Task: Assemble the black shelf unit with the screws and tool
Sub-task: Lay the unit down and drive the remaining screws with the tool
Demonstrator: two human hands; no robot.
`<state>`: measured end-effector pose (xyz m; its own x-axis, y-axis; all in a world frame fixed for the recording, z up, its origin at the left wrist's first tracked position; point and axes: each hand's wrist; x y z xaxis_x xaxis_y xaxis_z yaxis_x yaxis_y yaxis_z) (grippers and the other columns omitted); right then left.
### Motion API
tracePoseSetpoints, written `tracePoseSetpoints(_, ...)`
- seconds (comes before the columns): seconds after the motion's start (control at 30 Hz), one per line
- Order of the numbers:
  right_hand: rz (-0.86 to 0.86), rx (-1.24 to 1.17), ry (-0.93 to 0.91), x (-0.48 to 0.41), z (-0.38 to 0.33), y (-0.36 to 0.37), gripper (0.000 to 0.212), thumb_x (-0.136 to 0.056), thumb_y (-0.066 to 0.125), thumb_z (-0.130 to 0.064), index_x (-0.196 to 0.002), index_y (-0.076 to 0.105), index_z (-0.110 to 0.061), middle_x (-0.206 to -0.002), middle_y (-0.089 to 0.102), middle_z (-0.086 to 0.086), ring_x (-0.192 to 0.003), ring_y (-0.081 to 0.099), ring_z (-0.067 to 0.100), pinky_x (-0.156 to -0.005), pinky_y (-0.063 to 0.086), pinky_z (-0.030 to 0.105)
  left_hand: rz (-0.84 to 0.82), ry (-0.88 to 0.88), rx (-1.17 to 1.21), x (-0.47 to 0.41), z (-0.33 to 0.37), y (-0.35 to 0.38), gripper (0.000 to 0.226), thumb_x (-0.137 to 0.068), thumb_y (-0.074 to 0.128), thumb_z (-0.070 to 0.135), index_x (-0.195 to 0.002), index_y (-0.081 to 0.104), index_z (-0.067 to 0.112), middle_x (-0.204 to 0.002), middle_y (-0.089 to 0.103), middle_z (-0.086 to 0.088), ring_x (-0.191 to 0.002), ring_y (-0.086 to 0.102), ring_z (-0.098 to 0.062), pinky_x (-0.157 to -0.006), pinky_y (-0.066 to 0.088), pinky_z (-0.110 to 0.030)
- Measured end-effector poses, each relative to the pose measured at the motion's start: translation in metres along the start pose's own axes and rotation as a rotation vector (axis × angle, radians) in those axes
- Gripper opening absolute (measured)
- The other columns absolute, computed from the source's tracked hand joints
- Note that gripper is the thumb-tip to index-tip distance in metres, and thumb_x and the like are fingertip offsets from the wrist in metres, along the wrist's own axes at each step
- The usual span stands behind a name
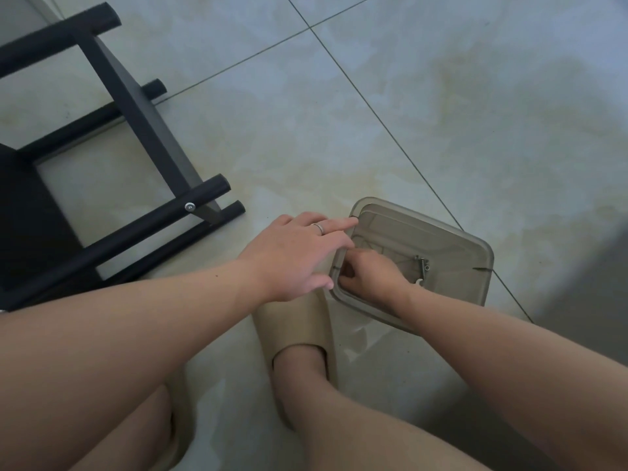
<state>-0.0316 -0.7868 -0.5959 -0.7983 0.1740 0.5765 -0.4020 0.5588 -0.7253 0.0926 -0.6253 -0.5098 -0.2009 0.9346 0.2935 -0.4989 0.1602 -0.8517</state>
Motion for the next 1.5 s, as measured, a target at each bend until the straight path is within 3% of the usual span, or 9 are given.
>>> tracePoseSetpoints(0.13, -0.009, -0.031, 0.062, -0.003, -0.003, -0.001, 0.031, -0.082, 0.063, -0.030, -0.063, 0.039, -0.030, -0.060, 0.046, -0.012, -0.054, 0.040, 0.003, -0.048, 0.025, 0.028, -0.015, -0.012, 0.010, 0.000, 0.000, -0.001, 0.061, -0.090, 0.063, 0.049, -0.144, 0.038, 0.039, -0.164, 0.006, 0.026, -0.148, 0.021, -0.016, -0.108, 0.030, -0.040)
tracePoseSetpoints(0.5, 0.142, -0.237, 0.063, 0.032, -0.003, -0.035, 0.014, -0.084, 0.068, -0.018, -0.076, 0.058, -0.025, -0.073, 0.063, -0.005, -0.070, 0.056, 0.017, -0.069, 0.049, 0.036, 0.016, -0.017, 0.074, 0.003, 0.003, 0.001, 0.059, -0.090, 0.064, 0.046, -0.143, 0.041, 0.036, -0.165, 0.010, 0.020, -0.147, 0.024, -0.016, -0.109, 0.033, -0.040)
tracePoseSetpoints(0.57, 0.232, -0.296, 0.043, 0.045, -0.010, -0.049, 0.014, -0.087, 0.071, -0.018, -0.080, 0.062, -0.026, -0.073, 0.064, -0.006, -0.064, 0.053, 0.007, -0.067, 0.047, 0.030, 0.098, -0.123, 0.276, 0.008, 0.006, 0.000, 0.050, -0.094, 0.063, 0.041, -0.140, 0.046, 0.033, -0.164, 0.021, 0.014, -0.141, 0.037, -0.020, -0.108, 0.038, -0.038)
tracePoseSetpoints(0.67, 0.341, -0.376, -0.018, 0.058, -0.035, -0.072, 0.014, -0.088, 0.074, -0.017, -0.080, 0.065, -0.025, -0.068, 0.063, -0.012, -0.058, 0.051, 0.004, -0.061, 0.040, 0.020, 0.202, -0.527, 0.856, 0.013, 0.009, -0.012, 0.025, -0.100, 0.056, 0.036, -0.123, 0.060, 0.028, -0.139, 0.055, 0.005, -0.112, 0.061, -0.017, -0.081, 0.050, -0.016)
tracePoseSetpoints(0.77, 0.386, -0.466, -0.113, 0.063, -0.075, -0.092, 0.018, -0.088, 0.073, -0.014, -0.079, 0.065, -0.027, -0.063, 0.059, -0.018, -0.052, 0.048, 0.003, -0.055, 0.036, 0.011, 0.100, -0.816, 1.471, 0.018, 0.003, -0.035, 0.036, -0.105, 0.045, 0.042, -0.113, 0.066, 0.014, -0.114, 0.072, -0.003, -0.101, 0.069, -0.018, -0.090, 0.055, -0.033)
tracePoseSetpoints(0.93, 0.351, -0.499, -0.295, 0.057, -0.148, -0.110, 0.020, -0.084, 0.074, -0.008, -0.080, 0.066, -0.025, -0.067, 0.059, -0.016, -0.052, 0.049, 0.004, -0.054, 0.037, 0.011, 0.059, -0.776, 1.898, 0.057, -0.023, -0.062, 0.059, -0.106, 0.033, 0.052, -0.113, 0.064, 0.003, -0.090, 0.076, -0.007, -0.079, 0.075, -0.020, -0.083, 0.056, -0.038)
tracePoseSetpoints(1.07, 0.348, -0.503, -0.415, 0.042, -0.194, -0.107, 0.017, -0.084, 0.079, -0.013, -0.087, 0.069, -0.026, -0.075, 0.062, -0.011, -0.057, 0.053, 0.008, -0.059, 0.040, 0.012, 0.055, -0.639, 2.094, 0.088, -0.043, -0.066, 0.052, -0.105, 0.036, 0.052, -0.098, 0.066, 0.010, -0.078, 0.057, -0.001, -0.064, 0.065, -0.015, -0.065, 0.049, -0.026)
tracePoseSetpoints(1.33, 0.389, -0.365, -0.449, 0.000, -0.215, -0.101, 0.015, -0.093, 0.068, -0.019, -0.105, 0.065, -0.027, -0.097, 0.066, -0.013, -0.095, 0.063, 0.006, -0.077, 0.049, 0.019, 0.402, -0.779, 2.028, 0.124, -0.101, -0.073, 0.033, -0.085, 0.035, -0.007, -0.087, 0.064, 0.007, -0.070, 0.062, -0.004, -0.051, 0.055, -0.010, -0.041, 0.040, -0.019)
tracePoseSetpoints(1.5, 0.214, 0.095, -0.561, -0.036, -0.214, -0.109, 0.068, -0.088, 0.070, -0.045, -0.147, 0.044, -0.022, -0.144, 0.044, -0.004, -0.132, 0.040, 0.021, -0.109, 0.035, 0.035, 0.566, -0.911, 1.501, 0.125, -0.142, -0.068, 0.043, -0.091, 0.031, -0.016, -0.086, 0.063, 0.012, -0.088, 0.070, -0.007, -0.070, 0.068, -0.012, -0.055, 0.048, -0.020)
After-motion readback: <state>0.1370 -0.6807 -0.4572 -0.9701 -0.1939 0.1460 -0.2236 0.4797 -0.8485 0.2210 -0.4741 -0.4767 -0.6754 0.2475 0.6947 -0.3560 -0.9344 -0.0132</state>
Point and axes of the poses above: each hand's wrist, its own x-axis away from the middle knuckle, its own y-axis out of the palm, z = x × y
